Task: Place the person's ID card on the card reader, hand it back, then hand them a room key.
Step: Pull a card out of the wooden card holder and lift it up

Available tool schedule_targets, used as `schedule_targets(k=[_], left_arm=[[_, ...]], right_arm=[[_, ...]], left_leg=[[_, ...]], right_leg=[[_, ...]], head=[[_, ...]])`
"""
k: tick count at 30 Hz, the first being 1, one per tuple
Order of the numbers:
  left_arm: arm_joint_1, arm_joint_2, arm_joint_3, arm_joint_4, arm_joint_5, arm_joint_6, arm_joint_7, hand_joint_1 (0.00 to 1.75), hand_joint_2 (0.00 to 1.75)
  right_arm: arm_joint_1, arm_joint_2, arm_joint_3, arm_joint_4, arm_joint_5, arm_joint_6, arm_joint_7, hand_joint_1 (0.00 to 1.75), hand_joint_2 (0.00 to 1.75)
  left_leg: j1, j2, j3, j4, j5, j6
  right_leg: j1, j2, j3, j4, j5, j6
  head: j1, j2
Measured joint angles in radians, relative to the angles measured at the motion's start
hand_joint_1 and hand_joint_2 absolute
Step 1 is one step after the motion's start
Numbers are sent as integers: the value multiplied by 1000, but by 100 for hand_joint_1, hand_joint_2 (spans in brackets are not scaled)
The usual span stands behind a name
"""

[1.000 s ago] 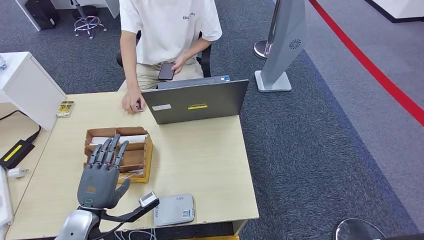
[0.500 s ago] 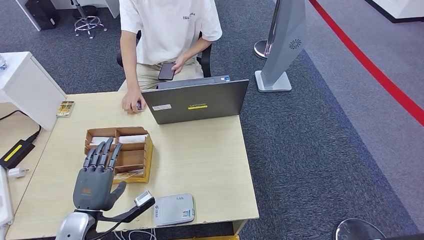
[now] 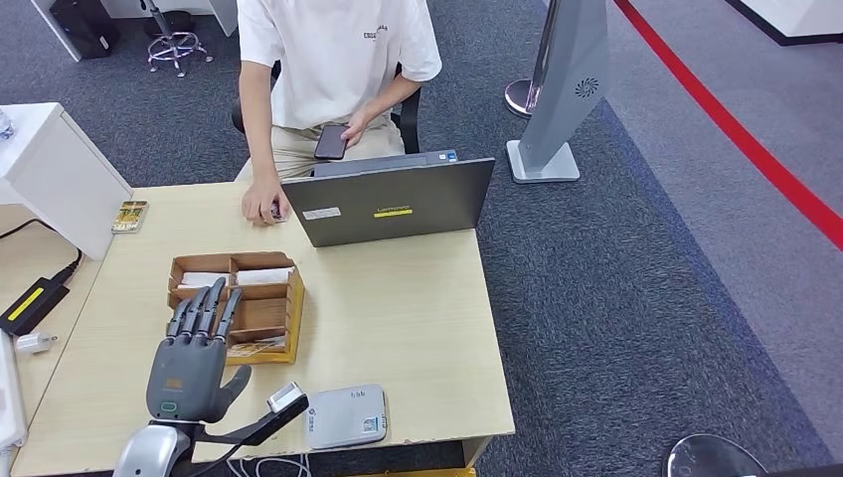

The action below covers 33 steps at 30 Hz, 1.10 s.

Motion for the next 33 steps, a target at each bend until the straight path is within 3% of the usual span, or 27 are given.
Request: schedule_targets(k=[17, 25, 33], left_arm=[[6, -28, 71, 32, -5, -29, 13, 0, 175], [-52, -52, 143, 102, -11, -30, 44, 0, 175], [-122, -55, 150, 181, -11, 2, 100, 0, 175]], right_arm=[[0, 0, 0, -1, 24, 1, 5, 0, 175], [-2, 0, 0, -3, 53, 4, 7, 0, 175], [-4, 0, 0, -5, 75, 13, 6, 0, 175]], left_leg=[[0, 0, 0, 0, 0, 0], [0, 0, 0, 0, 0, 0], [0, 0, 0, 0, 0, 0]], right_leg=[[0, 0, 0, 0, 0, 0], [0, 0, 0, 0, 0, 0], [0, 0, 0, 0, 0, 0]], head=[[0, 0], [0, 0], [0, 0]])
